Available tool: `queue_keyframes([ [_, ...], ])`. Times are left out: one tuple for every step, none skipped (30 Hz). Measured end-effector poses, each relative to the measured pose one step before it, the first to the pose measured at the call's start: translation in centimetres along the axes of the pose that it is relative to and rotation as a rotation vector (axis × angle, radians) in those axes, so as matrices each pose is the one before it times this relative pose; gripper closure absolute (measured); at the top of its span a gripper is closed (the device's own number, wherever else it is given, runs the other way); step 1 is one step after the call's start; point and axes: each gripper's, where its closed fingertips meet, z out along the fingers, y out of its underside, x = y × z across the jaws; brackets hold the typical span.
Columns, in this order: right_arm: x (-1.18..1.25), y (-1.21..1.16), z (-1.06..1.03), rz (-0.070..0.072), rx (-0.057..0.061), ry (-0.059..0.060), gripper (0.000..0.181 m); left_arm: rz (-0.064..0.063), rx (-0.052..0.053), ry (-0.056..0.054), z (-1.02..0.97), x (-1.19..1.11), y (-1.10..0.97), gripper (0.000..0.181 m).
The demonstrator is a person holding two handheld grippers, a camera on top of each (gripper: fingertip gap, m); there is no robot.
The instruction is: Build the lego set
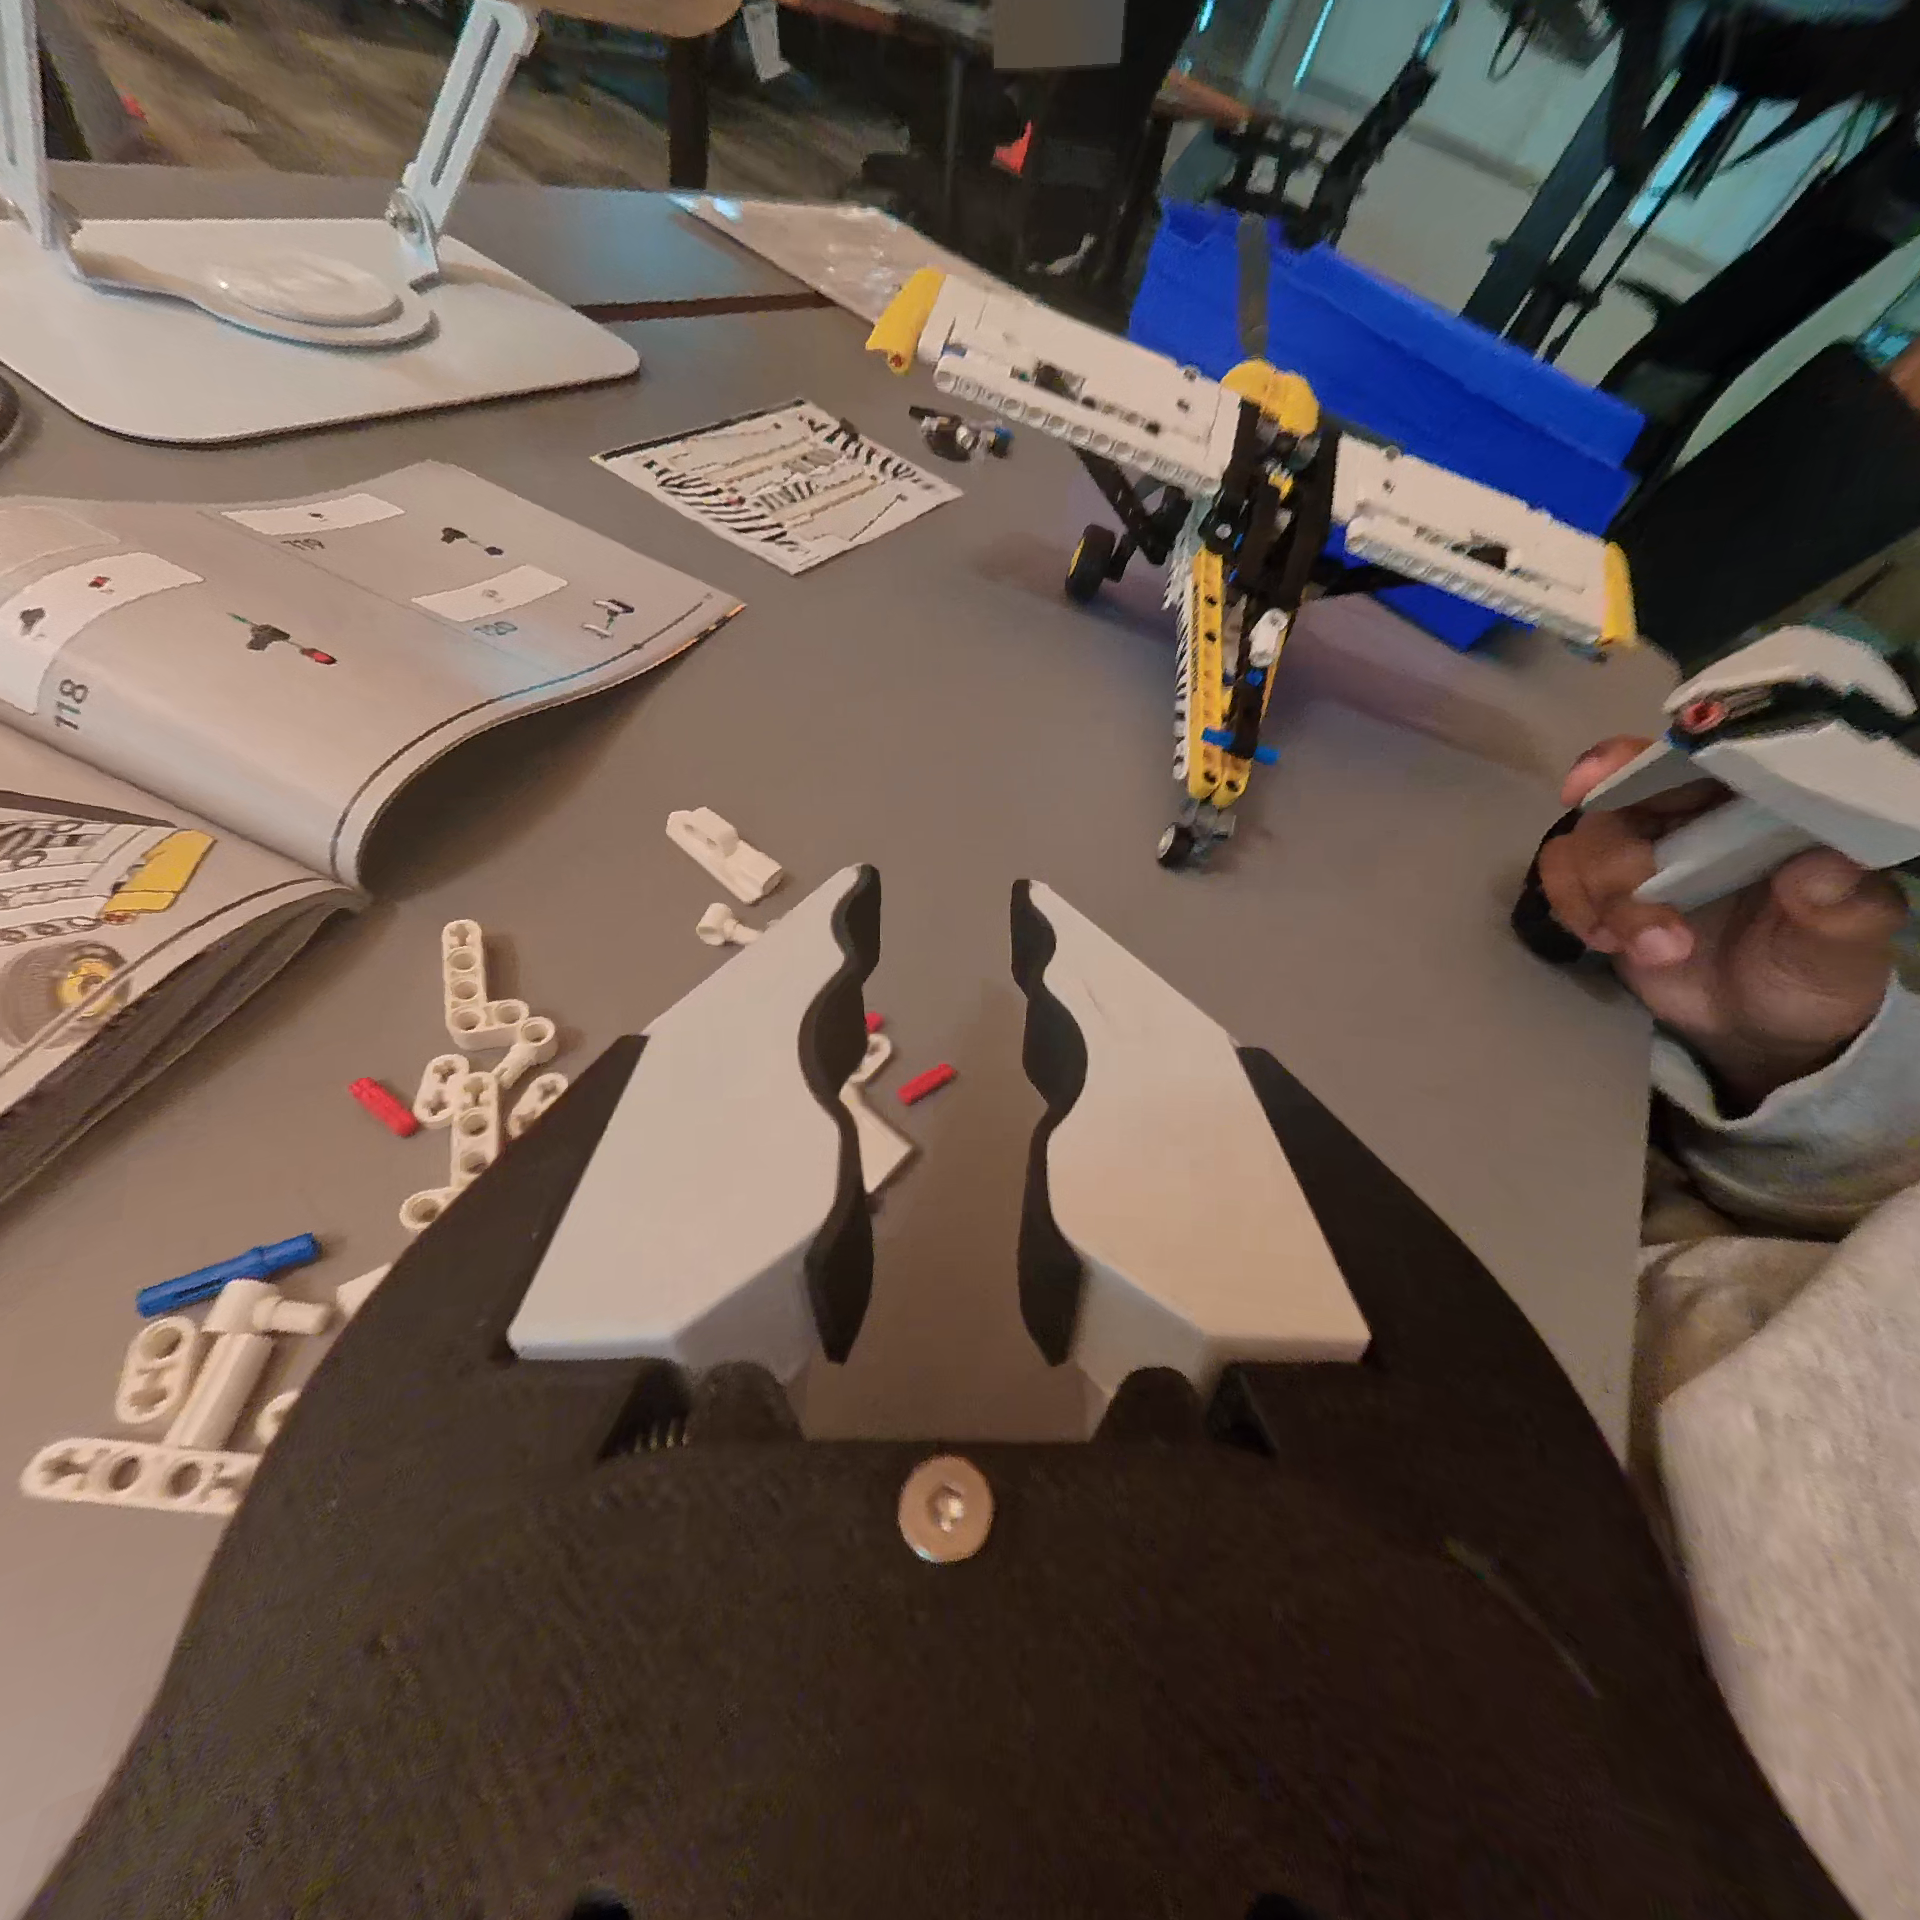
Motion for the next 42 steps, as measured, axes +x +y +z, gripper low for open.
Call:
queue_keyframes([
  [-0.021, -0.021, 0.006, 0.0001, -0.0001, -0.0004, 0.175, 0.0214, -0.0201, -0.0164, -0.123, -0.318, 0.219, 0.157],
  [-0.014, -0.007, -0.009, -0.0002, -0.0005, -0.0004, 0.175, 0.0198, -0.0178, -0.0175, -0.140, -0.368, 0.219, 0.156],
  [-0.016, -0.016, 0.004, -0.0004, -0.0005, -0.0002, 0.175, 0.0165, -0.0164, -0.0150, -0.130, -0.361, 0.255, 0.156],
  [-0.020, -0.011, -0.006, -0.0003, -0.0003, -0.0002, 0.175, 0.0111, -0.0166, -0.0107, -0.092, -0.324, 0.297, 0.156],
  [-0.005, -0.018, 0.003, 0.0000, -0.0003, 0.0000, 0.175, 0.0060, -0.0189, -0.0045, -0.068, -0.246, 0.338, 0.156],
  [-0.011, -0.009, -0.008, 0.0002, -0.0003, 0.0000, 0.175, 0.0031, -0.0211, -0.0011, -0.042, -0.187, 0.358, 0.156],
  [-0.008, -0.017, 0.003, 0.0004, -0.0003, 0.0000, 0.175, 0.0035, -0.0190, -0.0051, -0.028, -0.214, 0.324, 0.156],
  [-0.003, -0.011, -0.009, 0.0003, 0.0000, 0.0000, 0.175, 0.0044, -0.0116, -0.0094, -0.020, -0.237, 0.217, 0.157],
  [0.000, -0.011, -0.009, 0.0001, -0.0001, 0.0001, 0.175, 0.0024, -0.0051, -0.0068, 0.008, -0.154, 0.132, 0.157],
  [-0.005, -0.011, 0.010, 0.0002, -0.0006, 0.0000, 0.175, -0.0005, -0.0042, -0.0018, 0.029, -0.038, 0.082, 0.158],
  [-0.012, -0.003, 0.001, -0.0004, -0.0008, 0.0001, 0.175, -0.0023, -0.0065, 0.0005, 0.071, 0.013, 0.117, 0.160],
  [-0.017, -0.013, -0.001, -0.0017, -0.0004, 0.0006, 0.175, -0.0050, -0.0099, -0.0007, 0.110, 0.000, 0.172, 0.163],
  [-0.010, 0.002, 0.005, -0.0022, -0.0007, 0.0009, 0.175, -0.0099, -0.0143, -0.0067, 0.159, -0.124, 0.230, 0.165],
  [-0.005, 0.012, 0.016, -0.0011, -0.0017, 0.0007, 0.175, -0.0100, -0.0165, -0.0105, 0.184, -0.189, 0.265, 0.166],
  [-0.011, 0.011, 0.021, -0.0001, -0.0021, -0.0002, 0.175, -0.0077, -0.0171, -0.0124, 0.186, -0.229, 0.216, 0.167],
  [0.003, 0.010, 0.012, 0.0000, -0.0012, -0.0003, 0.175, -0.0033, -0.0139, -0.0118, 0.154, -0.202, 0.138, 0.167],
  [-0.003, -0.014, -0.006, -0.0002, 0.0001, 0.0004, 0.175, 0.0035, -0.0101, -0.0135, 0.135, -0.237, 0.070, 0.167],
  [0.000, -0.006, -0.007, -0.0001, 0.0003, 0.0001, 0.175, 0.0055, -0.0061, -0.0183, 0.098, -0.293, 0.011, 0.168],
  [0.004, -0.014, 0.003, -0.0004, 0.0003, 0.0000, 0.175, 0.0048, -0.0039, -0.0130, 0.059, -0.187, 0.010, 0.169],
  [-0.013, -0.010, -0.013, -0.0012, 0.0002, 0.0001, 0.175, 0.0037, -0.0026, 0.0019, 0.052, 0.086, 0.013, 0.170],
  [-0.013, -0.001, 0.005, -0.0022, -0.0003, 0.0000, 0.175, 0.0036, 0.0007, 0.0184, 0.044, 0.417, -0.022, 0.170],
  [-0.030, 0.013, 0.005, -0.0030, -0.0009, -0.0001, 0.175, 0.0057, 0.0028, 0.0263, 0.050, 0.623, -0.051, 0.170],
  [-0.021, 0.011, 0.012, -0.0035, -0.0013, 0.0000, 0.175, 0.0094, 0.0005, 0.0226, 0.106, 0.630, -0.061, 0.170],
  [-0.020, 0.019, 0.019, -0.0032, -0.0018, 0.0001, 0.175, 0.0125, -0.0031, 0.0100, 0.149, 0.469, -0.035, 0.170],
  [-0.035, 0.027, 0.020, -0.0031, -0.0018, -0.0001, 0.175, 0.0145, -0.0074, -0.0018, 0.199, 0.275, -0.012, 0.170],
  [-0.020, 0.013, 0.021, -0.0033, -0.0014, 0.0000, 0.175, 0.0166, -0.0107, -0.0044, 0.238, 0.217, 0.029, 0.170],
  [-0.016, 0.019, 0.010, -0.0031, -0.0011, 0.0000, 0.175, 0.0165, -0.0144, -0.0023, 0.254, 0.222, 0.084, 0.170],
  [-0.023, 0.011, 0.004, -0.0027, -0.0007, -0.0001, 0.175, 0.0146, -0.0168, -0.0035, 0.269, 0.163, 0.137, 0.170],
  [-0.009, 0.009, 0.002, -0.0021, -0.0003, -0.0002, 0.175, 0.0092, -0.0130, -0.0072, 0.245, 0.049, 0.111, 0.170],
  [-0.015, 0.000, -0.004, -0.0015, 0.0003, -0.0001, 0.175, 0.0043, -0.0117, -0.0076, 0.190, -0.018, 0.139, 0.171],
  [0.004, -0.005, -0.004, -0.0014, 0.0009, -0.0001, 0.175, 0.0008, -0.0126, -0.0077, 0.140, -0.073, 0.175, 0.171],
  [-0.008, -0.014, -0.019, -0.0015, 0.0012, 0.0000, 0.175, -0.0009, -0.0097, -0.0048, 0.059, -0.056, 0.134, 0.171],
  [-0.003, -0.004, -0.010, -0.0018, 0.0013, 0.0002, 0.175, -0.0009, -0.0040, -0.0040, -0.009, -0.051, 0.078, 0.172],
  [0.000, -0.005, -0.003, -0.0018, 0.0008, 0.0001, 0.175, -0.0012, -0.0024, -0.0047, -0.028, -0.079, 0.067, 0.173],
  [-0.016, 0.016, 0.002, -0.0015, -0.0001, -0.0002, 0.175, -0.0010, -0.0057, -0.0058, -0.016, -0.076, 0.125, 0.173],
  [-0.004, 0.010, 0.000, -0.0015, -0.0002, -0.0002, 0.175, 0.0010, -0.0104, -0.0049, 0.037, -0.060, 0.183, 0.173],
  [-0.005, 0.007, 0.002, -0.0012, 0.0001, -0.0001, 0.175, 0.0034, -0.0123, -0.0004, 0.068, 0.027, 0.199, 0.173],
  [0.001, 0.006, 0.001, -0.0008, 0.0003, -0.0002, 0.175, 0.0053, -0.0115, 0.0024, 0.076, 0.084, 0.158, 0.174],
  [0.009, 0.009, -0.002, -0.0003, 0.0002, 0.0000, 0.175, 0.0073, -0.0097, 0.0005, 0.090, 0.093, 0.119, 0.173],
  [0.016, 0.016, 0.004, 0.0001, 0.0000, -0.0001, 0.175, 0.0078, -0.0037, -0.0060, 0.054, 0.011, 0.038, 0.173],
  [0.014, 0.012, -0.005, 0.0002, 0.0002, -0.0001, 0.175, 0.0085, -0.0023, -0.0025, 0.007, 0.065, 0.029, 0.175],
  [0.010, 0.009, 0.008, 0.0002, 0.0003, 0.0002, 0.175, 0.0047, -0.0045, 0.0018, 0.019, 0.112, 0.073, 0.176],
])
